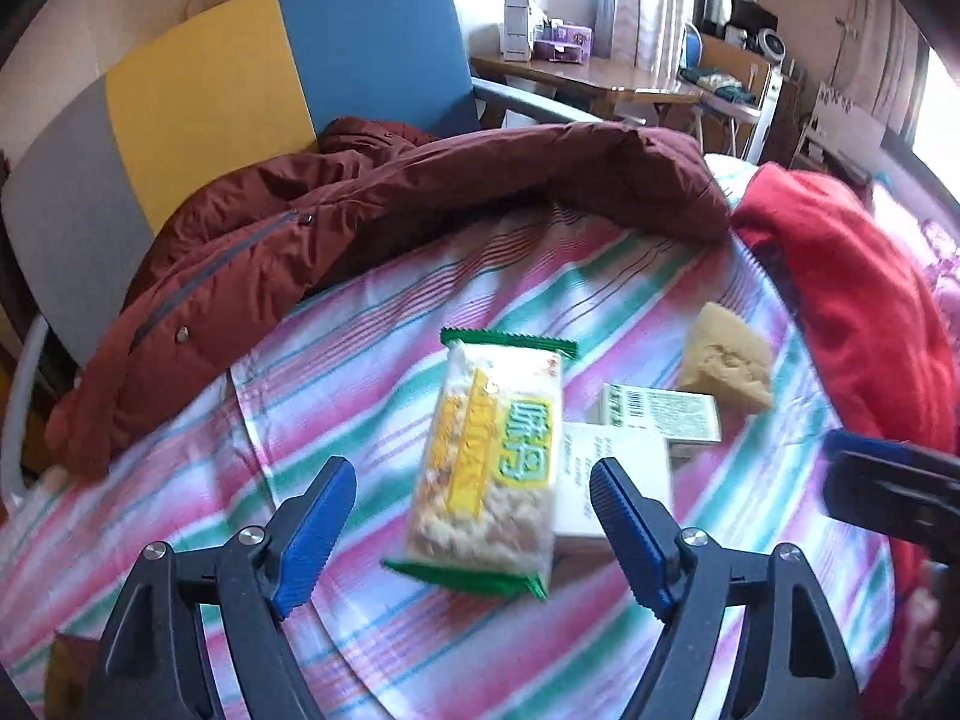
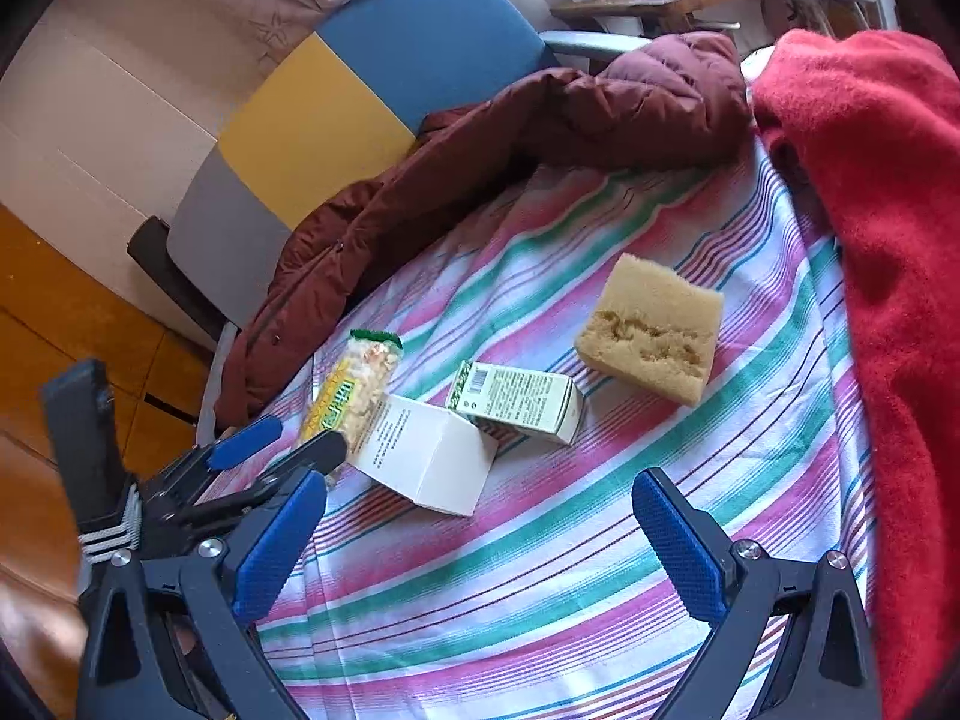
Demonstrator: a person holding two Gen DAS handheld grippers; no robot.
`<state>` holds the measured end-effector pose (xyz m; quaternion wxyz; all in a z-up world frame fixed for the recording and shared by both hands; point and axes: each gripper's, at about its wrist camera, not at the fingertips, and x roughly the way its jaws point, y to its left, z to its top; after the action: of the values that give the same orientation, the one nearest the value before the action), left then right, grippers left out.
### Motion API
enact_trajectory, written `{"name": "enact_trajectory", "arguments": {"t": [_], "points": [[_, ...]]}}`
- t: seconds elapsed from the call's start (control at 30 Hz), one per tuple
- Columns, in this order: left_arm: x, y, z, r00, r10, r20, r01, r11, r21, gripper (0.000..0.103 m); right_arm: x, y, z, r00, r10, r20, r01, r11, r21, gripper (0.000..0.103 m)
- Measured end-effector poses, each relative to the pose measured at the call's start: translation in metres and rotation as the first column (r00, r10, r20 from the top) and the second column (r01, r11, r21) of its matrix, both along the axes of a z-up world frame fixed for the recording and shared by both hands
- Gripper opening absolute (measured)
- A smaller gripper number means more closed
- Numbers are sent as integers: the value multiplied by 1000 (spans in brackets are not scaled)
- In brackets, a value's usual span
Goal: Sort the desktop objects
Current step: 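Grasp the green-wrapped WEI DAN cracker bar with left tool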
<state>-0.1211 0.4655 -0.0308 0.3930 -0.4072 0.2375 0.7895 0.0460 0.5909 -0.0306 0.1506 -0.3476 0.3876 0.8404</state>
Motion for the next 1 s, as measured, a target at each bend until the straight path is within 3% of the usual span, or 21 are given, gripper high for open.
{"name": "enact_trajectory", "arguments": {"t": [0.17, 0.2, 0.27, 0.33, 0.57, 0.77, 0.87, 1.0], "points": [[-5, 12, -10, 1000, -22, 22, 22, 1000, -18, 77, -4, -2, 1, 1000, 10, 15, -11, 999, 30, 103], [-6, 14, -11, 999, -20, 27, 20, 1000, -15, 73, -5, -2, -1, 1000, 11, 22, -12, 999, 30, 103], [-9, 14, -12, 999, -9, 39, 8, 1000, 6, 53, -6, -2, -3, 999, 11, 31, -12, 999, 35, 103], [-11, 13, -12, 998, 2, 55, -3, 1000, 21, 50, -7, -2, -4, 999, 7, 43, -9, 999, 46, 103], [-12, -13, -7, 985, 98, 143, -109, 992, 70, 48, -8, 2, -8, 997, -7, 72, 3, 998, 60, 103], [13, -58, 15, 976, 189, 106, -200, 974, 108, 48, -14, -5, -9, 995, 26, 92, -35, 995, 91, 103], [24, -84, 22, 965, 222, 139, -241, 960, 139, 48, -21, -15, -9, 991, 58, 117, -74, 988, 138, 103], [41, -111, 33, 961, 246, 123, -263, 952, 157, 48, -34, -33, -6, 979, 137, 151, -169, 960, 223, 103]]}}
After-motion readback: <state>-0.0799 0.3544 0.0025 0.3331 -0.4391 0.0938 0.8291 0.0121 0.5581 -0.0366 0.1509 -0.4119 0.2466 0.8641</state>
